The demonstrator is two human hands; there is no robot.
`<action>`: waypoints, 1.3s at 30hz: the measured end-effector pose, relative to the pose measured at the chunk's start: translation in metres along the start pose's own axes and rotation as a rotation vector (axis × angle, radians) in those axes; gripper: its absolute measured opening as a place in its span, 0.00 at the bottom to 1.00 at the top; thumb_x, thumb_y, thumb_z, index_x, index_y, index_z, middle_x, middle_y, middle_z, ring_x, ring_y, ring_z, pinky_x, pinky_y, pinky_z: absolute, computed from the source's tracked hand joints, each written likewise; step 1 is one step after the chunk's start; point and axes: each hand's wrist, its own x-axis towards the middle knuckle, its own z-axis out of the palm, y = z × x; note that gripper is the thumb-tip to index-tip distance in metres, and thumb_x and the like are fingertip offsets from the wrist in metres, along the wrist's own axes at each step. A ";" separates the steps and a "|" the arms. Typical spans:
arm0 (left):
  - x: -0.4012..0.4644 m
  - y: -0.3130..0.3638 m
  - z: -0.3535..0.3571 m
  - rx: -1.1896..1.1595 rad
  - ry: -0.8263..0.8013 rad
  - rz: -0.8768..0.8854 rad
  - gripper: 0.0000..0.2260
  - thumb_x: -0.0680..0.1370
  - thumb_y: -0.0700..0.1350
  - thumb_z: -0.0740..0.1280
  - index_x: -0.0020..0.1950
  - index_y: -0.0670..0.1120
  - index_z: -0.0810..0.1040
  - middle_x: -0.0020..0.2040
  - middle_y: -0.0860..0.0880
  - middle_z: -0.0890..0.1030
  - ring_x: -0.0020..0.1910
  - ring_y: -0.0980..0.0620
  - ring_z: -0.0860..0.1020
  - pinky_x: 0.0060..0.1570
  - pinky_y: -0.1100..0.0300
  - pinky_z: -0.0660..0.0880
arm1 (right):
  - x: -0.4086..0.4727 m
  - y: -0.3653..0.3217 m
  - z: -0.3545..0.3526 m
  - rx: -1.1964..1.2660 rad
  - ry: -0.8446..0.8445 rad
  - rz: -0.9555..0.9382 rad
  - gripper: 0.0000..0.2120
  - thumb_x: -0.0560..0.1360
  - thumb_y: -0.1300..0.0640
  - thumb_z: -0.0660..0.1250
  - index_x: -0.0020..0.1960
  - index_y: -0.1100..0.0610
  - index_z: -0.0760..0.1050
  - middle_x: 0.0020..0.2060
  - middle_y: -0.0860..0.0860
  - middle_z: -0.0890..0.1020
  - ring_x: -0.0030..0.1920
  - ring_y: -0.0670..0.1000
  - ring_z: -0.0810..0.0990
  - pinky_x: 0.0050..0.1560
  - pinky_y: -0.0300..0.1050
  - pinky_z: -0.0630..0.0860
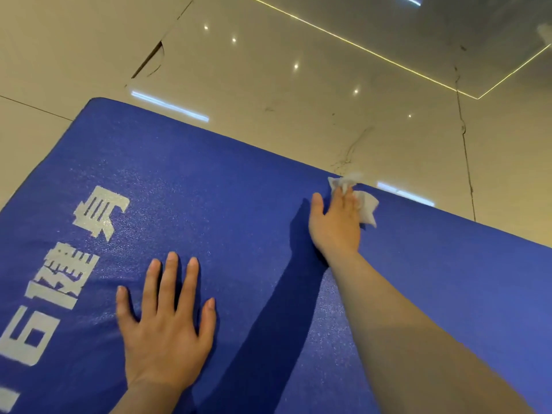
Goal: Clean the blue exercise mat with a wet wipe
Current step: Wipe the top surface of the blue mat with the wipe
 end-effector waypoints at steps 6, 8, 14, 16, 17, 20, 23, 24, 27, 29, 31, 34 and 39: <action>0.000 0.002 -0.001 -0.020 0.006 -0.004 0.29 0.76 0.56 0.53 0.74 0.47 0.69 0.75 0.42 0.67 0.73 0.41 0.64 0.69 0.34 0.51 | -0.071 -0.060 0.039 -0.035 -0.308 -0.648 0.27 0.83 0.47 0.55 0.79 0.53 0.56 0.78 0.49 0.57 0.78 0.48 0.51 0.76 0.45 0.51; 0.000 0.002 -0.002 -0.026 -0.005 -0.004 0.29 0.76 0.57 0.53 0.74 0.46 0.69 0.75 0.42 0.67 0.74 0.41 0.63 0.69 0.34 0.51 | -0.072 -0.046 0.039 -0.092 -0.284 -0.597 0.29 0.83 0.43 0.52 0.80 0.51 0.50 0.79 0.45 0.50 0.78 0.45 0.44 0.78 0.45 0.46; 0.002 0.001 -0.004 -0.058 -0.039 -0.001 0.29 0.76 0.57 0.52 0.75 0.47 0.67 0.75 0.41 0.66 0.75 0.42 0.61 0.70 0.36 0.49 | -0.036 0.063 -0.016 -0.057 -0.023 0.017 0.31 0.81 0.37 0.49 0.80 0.50 0.51 0.79 0.48 0.50 0.78 0.49 0.47 0.76 0.53 0.53; 0.002 -0.001 -0.005 -0.059 -0.065 0.005 0.29 0.77 0.57 0.51 0.76 0.47 0.66 0.75 0.42 0.65 0.75 0.42 0.60 0.70 0.37 0.47 | -0.040 0.089 -0.028 -0.070 -0.038 0.119 0.31 0.81 0.37 0.49 0.79 0.51 0.52 0.79 0.49 0.49 0.78 0.51 0.46 0.76 0.57 0.52; 0.002 0.000 -0.005 -0.055 -0.091 0.009 0.29 0.77 0.57 0.51 0.76 0.47 0.65 0.76 0.42 0.65 0.75 0.42 0.60 0.71 0.39 0.46 | -0.046 0.092 -0.029 -0.076 -0.053 0.104 0.32 0.81 0.38 0.50 0.79 0.52 0.52 0.79 0.49 0.49 0.78 0.50 0.45 0.76 0.57 0.50; 0.003 -0.001 -0.011 -0.038 -0.167 0.004 0.31 0.77 0.59 0.47 0.77 0.49 0.62 0.78 0.44 0.60 0.77 0.44 0.55 0.71 0.44 0.39 | -0.077 0.063 -0.012 -0.056 -0.163 -0.141 0.31 0.81 0.40 0.51 0.79 0.51 0.51 0.79 0.46 0.48 0.78 0.50 0.42 0.77 0.54 0.48; 0.012 -0.001 -0.021 -0.123 -0.294 -0.008 0.35 0.74 0.64 0.43 0.80 0.54 0.52 0.81 0.50 0.47 0.78 0.51 0.41 0.69 0.49 0.31 | -0.111 0.014 0.012 -0.105 -0.369 -0.392 0.30 0.83 0.41 0.50 0.80 0.50 0.48 0.79 0.43 0.44 0.78 0.47 0.39 0.77 0.50 0.46; 0.015 -0.003 -0.026 -0.133 -0.357 -0.004 0.33 0.76 0.66 0.45 0.80 0.56 0.48 0.80 0.53 0.42 0.78 0.53 0.38 0.71 0.47 0.32 | -0.119 0.003 0.017 -0.138 -0.413 -0.448 0.30 0.83 0.41 0.50 0.80 0.50 0.48 0.79 0.43 0.45 0.78 0.46 0.39 0.77 0.50 0.47; 0.027 -0.016 -0.044 0.024 -0.553 0.094 0.40 0.76 0.70 0.56 0.78 0.58 0.37 0.79 0.54 0.35 0.78 0.53 0.36 0.75 0.44 0.41 | -0.130 0.007 0.021 -0.190 -0.418 -0.513 0.29 0.83 0.40 0.49 0.80 0.49 0.48 0.79 0.43 0.46 0.78 0.45 0.41 0.78 0.50 0.47; 0.037 -0.025 -0.057 0.131 -0.639 0.186 0.47 0.71 0.73 0.59 0.77 0.58 0.34 0.78 0.53 0.33 0.78 0.52 0.36 0.75 0.46 0.45 | -0.127 0.032 0.013 -0.158 -0.325 -0.410 0.30 0.83 0.40 0.49 0.80 0.49 0.46 0.79 0.44 0.45 0.78 0.46 0.41 0.78 0.48 0.44; 0.036 -0.031 -0.068 0.166 -0.710 0.232 0.51 0.68 0.73 0.62 0.78 0.56 0.34 0.78 0.52 0.33 0.78 0.50 0.37 0.76 0.46 0.48 | -0.124 0.071 0.001 -0.143 -0.205 -0.239 0.31 0.83 0.41 0.50 0.80 0.52 0.46 0.80 0.47 0.45 0.79 0.48 0.41 0.77 0.46 0.41; 0.014 -0.022 -0.073 0.363 -0.721 0.339 0.54 0.71 0.71 0.64 0.78 0.49 0.32 0.78 0.46 0.32 0.78 0.44 0.38 0.74 0.46 0.56 | -0.125 0.130 -0.022 -0.132 -0.071 0.027 0.32 0.82 0.41 0.51 0.80 0.57 0.48 0.80 0.52 0.46 0.79 0.52 0.42 0.77 0.50 0.41; -0.027 0.017 -0.080 0.441 -0.674 0.434 0.39 0.79 0.51 0.64 0.79 0.41 0.44 0.79 0.42 0.42 0.76 0.41 0.54 0.65 0.50 0.69 | -0.153 0.125 -0.011 -0.124 -0.112 -0.013 0.32 0.82 0.41 0.51 0.79 0.58 0.50 0.79 0.54 0.50 0.78 0.57 0.47 0.77 0.52 0.43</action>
